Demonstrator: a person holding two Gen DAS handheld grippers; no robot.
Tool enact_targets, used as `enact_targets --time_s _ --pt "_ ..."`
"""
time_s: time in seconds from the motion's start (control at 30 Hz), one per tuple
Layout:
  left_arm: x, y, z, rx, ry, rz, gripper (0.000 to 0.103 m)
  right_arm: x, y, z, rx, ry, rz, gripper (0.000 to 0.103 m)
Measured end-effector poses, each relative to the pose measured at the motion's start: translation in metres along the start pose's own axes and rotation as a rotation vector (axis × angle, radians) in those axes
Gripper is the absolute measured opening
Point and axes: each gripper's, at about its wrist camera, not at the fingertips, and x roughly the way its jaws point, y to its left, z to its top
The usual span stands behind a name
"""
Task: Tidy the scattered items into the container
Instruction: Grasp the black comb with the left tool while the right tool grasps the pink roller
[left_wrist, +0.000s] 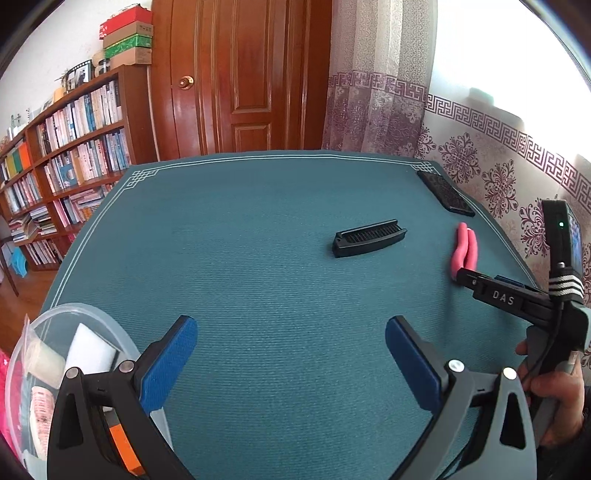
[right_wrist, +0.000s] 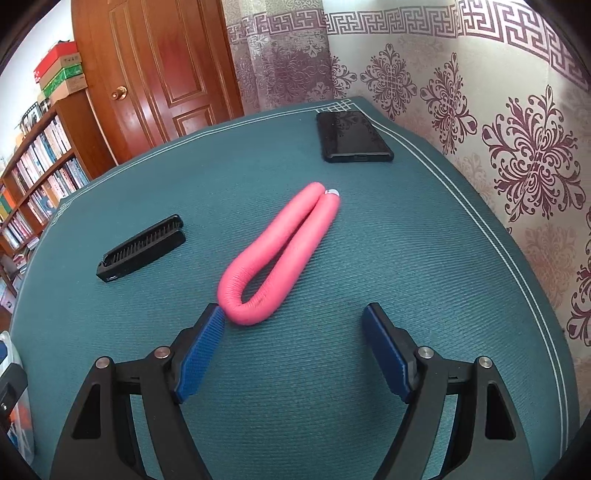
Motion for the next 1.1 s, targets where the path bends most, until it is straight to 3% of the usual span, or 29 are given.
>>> enact_targets --time_s 0.13,0.3,0.53,0.7,0.8,0.87,0.93,1.1 --pt "0.010 -0.006 0.004 0.003 0.008 -0.008 0.102 -0.005 -0.010 0.006 0.054 0.001 0.041 0.080" --pt "0.017 -0.008 0.009 0.002 0.011 -0.015 0.102 0.010 -0.009 0.022 0.102 0.003 0.021 0.080" --pt "0.026 0.001 0.009 -0.020 0.027 -0.002 0.102 0.033 0.009 0.042 0.061 -0.003 -0.079 0.080" --pt "0.031 0.004 0.011 -0.035 0.034 0.004 0.102 0.036 0.015 0.040 -0.004 -0.021 -0.099 0.080" --pt "0.033 -0.001 0.015 -0.030 0.030 0.000 0.102 0.032 0.012 0.039 -0.020 -0.026 -0.081 0.072" --pt "0.035 -0.007 0.019 -0.018 0.024 0.000 0.102 0.028 0.009 0.037 -0.029 -0.024 -0.056 0.056" --pt "0.038 -0.014 0.024 -0.005 0.020 -0.001 0.102 0.024 0.005 0.034 -0.048 -0.018 -0.037 0.049" --pt "0.056 -0.034 0.037 0.042 0.028 0.005 0.102 0.017 -0.004 0.024 -0.080 -0.018 -0.004 0.045"
